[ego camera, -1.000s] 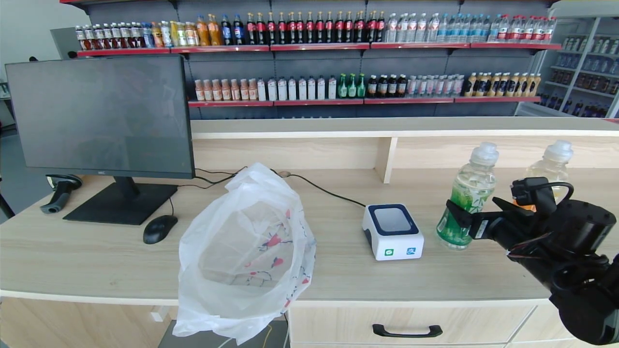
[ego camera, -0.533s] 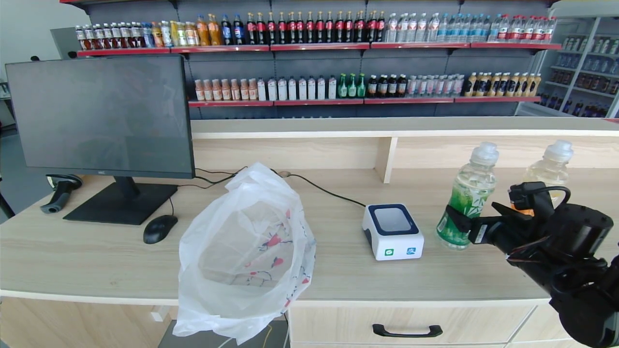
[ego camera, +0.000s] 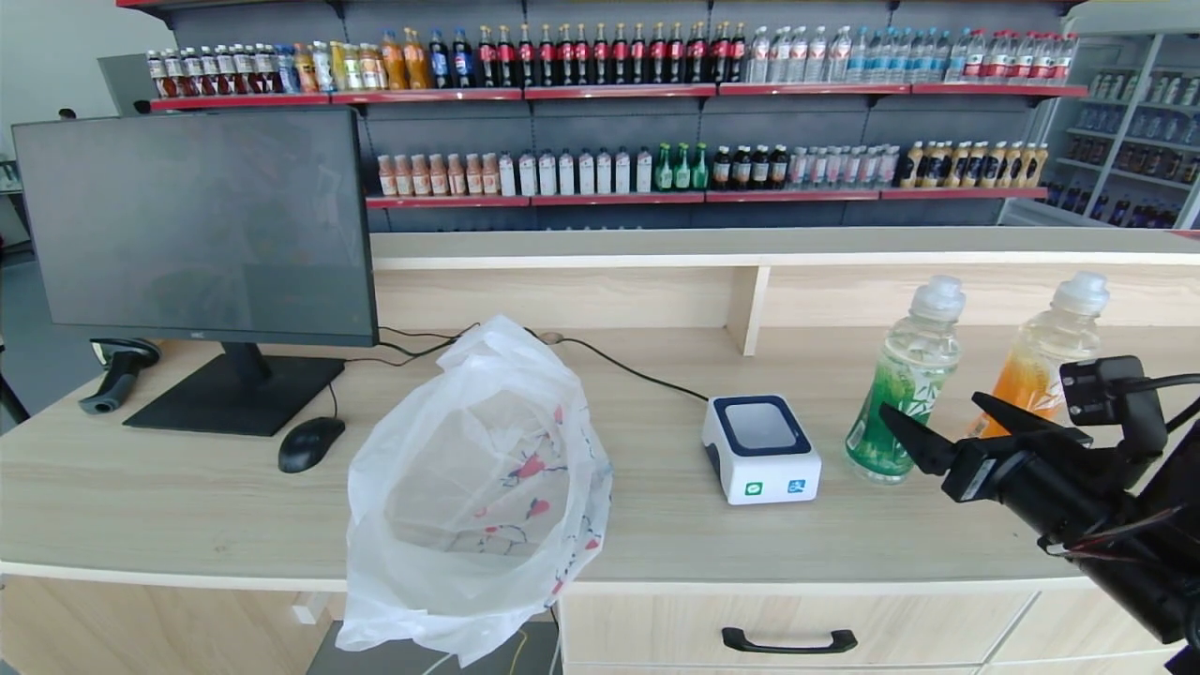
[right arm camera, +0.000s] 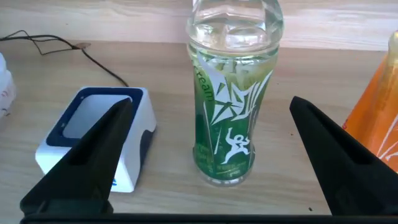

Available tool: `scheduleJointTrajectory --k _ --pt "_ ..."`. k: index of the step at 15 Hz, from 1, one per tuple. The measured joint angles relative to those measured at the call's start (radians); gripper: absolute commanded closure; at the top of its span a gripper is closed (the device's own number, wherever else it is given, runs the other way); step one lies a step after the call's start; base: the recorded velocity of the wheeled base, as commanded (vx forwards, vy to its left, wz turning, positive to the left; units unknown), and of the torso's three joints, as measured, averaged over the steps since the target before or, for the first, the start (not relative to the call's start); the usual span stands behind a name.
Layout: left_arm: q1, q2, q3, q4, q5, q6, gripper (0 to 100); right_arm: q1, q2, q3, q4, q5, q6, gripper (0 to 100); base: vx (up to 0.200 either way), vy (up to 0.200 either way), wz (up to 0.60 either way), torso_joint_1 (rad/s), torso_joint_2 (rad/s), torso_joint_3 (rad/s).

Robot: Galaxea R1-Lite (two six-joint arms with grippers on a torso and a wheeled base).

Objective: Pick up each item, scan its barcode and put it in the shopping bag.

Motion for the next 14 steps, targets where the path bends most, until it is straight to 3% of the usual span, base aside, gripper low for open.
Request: scheduleJointTrajectory --k 3,8,14 --pt "0.000 0.000 0.000 0.000 0.000 0.000 0 0.116 -0.049 0.003 0.000 0.000 0.142 0 0.000 0.000 0.00 0.000 0.00 0.000" --pt "0.000 0.000 0.000 0.000 0.000 0.000 0 0.231 -0.063 -0.035 0.000 0.000 0.293 0 0.000 0.000 0.00 0.000 0.00 0.000" --pt "0.000 0.000 0.000 0.000 0.000 -0.001 0 0.251 0.015 -0.043 0.001 0.001 0.387 0 0.000 0.000 0.00 0.000 0.00 0.000"
